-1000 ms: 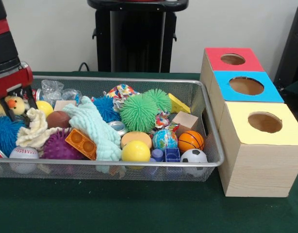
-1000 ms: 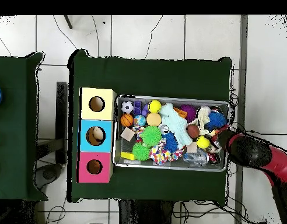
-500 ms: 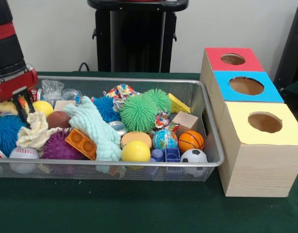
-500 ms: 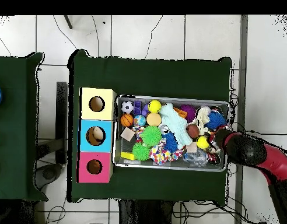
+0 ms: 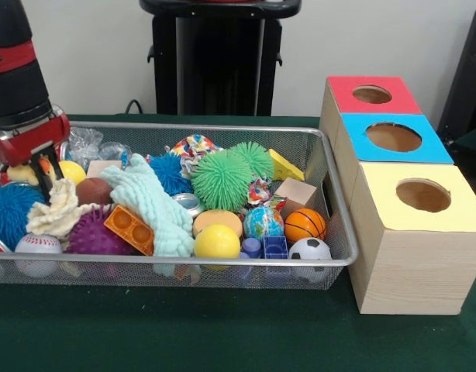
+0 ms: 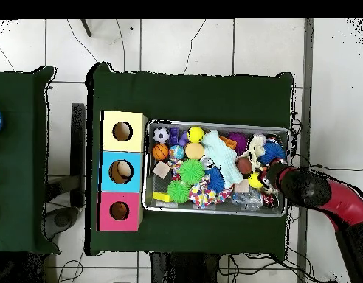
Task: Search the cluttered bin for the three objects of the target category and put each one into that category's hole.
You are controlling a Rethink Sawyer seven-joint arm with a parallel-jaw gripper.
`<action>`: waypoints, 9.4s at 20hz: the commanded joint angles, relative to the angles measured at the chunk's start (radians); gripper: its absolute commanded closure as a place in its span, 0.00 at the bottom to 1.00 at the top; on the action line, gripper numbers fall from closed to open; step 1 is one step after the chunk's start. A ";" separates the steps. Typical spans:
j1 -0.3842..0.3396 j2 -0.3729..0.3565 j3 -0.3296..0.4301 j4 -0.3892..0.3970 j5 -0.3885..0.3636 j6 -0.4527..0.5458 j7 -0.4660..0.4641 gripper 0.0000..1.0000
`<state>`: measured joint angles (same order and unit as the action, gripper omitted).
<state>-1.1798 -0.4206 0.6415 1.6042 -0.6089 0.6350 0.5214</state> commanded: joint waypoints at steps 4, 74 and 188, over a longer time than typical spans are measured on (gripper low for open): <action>0.058 -0.040 -0.137 0.017 0.031 0.010 0.252 1.00; 0.548 -0.507 -0.088 0.674 0.888 -0.476 0.705 1.00; 0.850 -0.327 -0.124 0.757 0.829 -0.776 1.101 1.00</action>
<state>-0.2982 -0.7968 0.4336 2.3580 0.2440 -0.1003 1.3296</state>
